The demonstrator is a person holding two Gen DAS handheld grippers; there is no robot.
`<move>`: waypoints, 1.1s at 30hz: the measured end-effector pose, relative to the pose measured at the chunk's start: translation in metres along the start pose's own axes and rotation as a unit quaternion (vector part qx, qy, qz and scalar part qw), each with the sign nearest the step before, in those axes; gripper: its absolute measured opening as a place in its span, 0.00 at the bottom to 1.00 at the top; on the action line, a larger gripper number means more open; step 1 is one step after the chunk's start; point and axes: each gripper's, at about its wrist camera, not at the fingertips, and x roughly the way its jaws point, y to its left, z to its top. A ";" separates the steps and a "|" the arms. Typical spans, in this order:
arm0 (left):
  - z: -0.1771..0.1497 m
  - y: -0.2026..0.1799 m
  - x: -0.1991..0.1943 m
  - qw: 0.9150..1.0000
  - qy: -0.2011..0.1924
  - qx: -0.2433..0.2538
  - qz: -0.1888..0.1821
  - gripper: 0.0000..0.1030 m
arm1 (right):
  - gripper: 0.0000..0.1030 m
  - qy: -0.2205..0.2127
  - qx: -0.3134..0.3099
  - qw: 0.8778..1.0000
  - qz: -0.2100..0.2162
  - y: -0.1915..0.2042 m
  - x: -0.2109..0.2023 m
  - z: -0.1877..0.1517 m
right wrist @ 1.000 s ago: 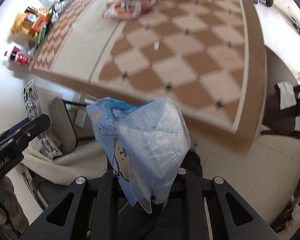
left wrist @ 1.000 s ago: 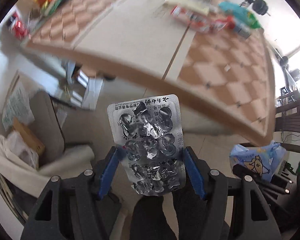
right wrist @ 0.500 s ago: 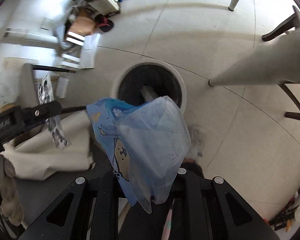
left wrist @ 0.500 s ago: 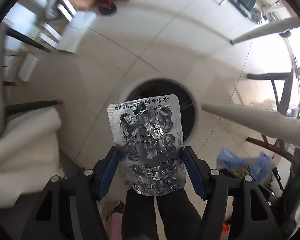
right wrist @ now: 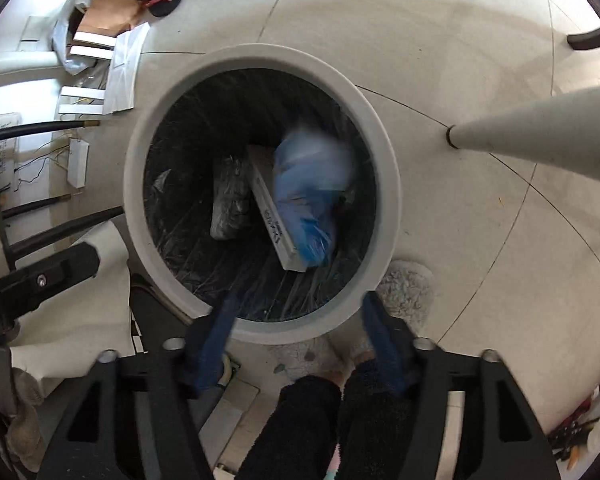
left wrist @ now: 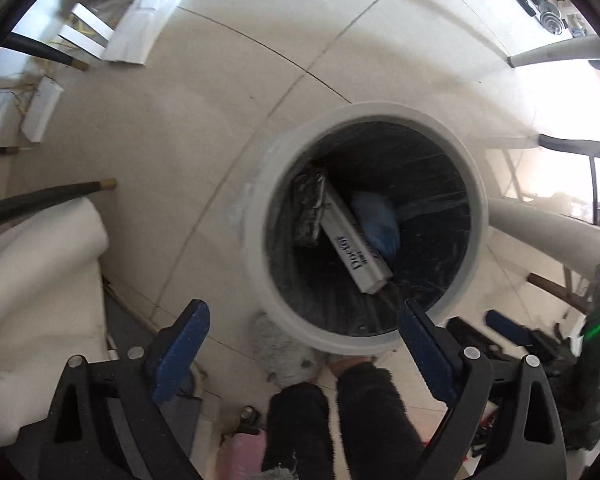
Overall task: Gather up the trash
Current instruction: 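Carry blister pack and blue bag to the bin and release both, then move both grippers back toward the table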
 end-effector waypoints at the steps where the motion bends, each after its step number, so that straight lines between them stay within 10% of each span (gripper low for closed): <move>1: -0.005 -0.001 -0.006 1.000 -0.006 0.003 0.009 0.93 | 0.77 -0.003 0.000 1.000 -0.005 0.000 -0.003 -0.001; 5: -0.017 0.000 -0.025 0.998 -0.037 0.017 0.052 0.93 | 1.00 -0.020 -0.010 0.999 -0.040 0.009 -0.025 -0.003; 14: -0.047 0.008 -0.081 0.995 -0.065 0.008 0.074 0.93 | 1.00 -0.073 -0.025 0.992 -0.095 0.034 -0.094 -0.019; 33: -0.137 -0.006 -0.270 0.994 -0.098 0.022 0.052 0.93 | 1.00 -0.125 -0.037 0.988 -0.079 0.087 -0.314 -0.130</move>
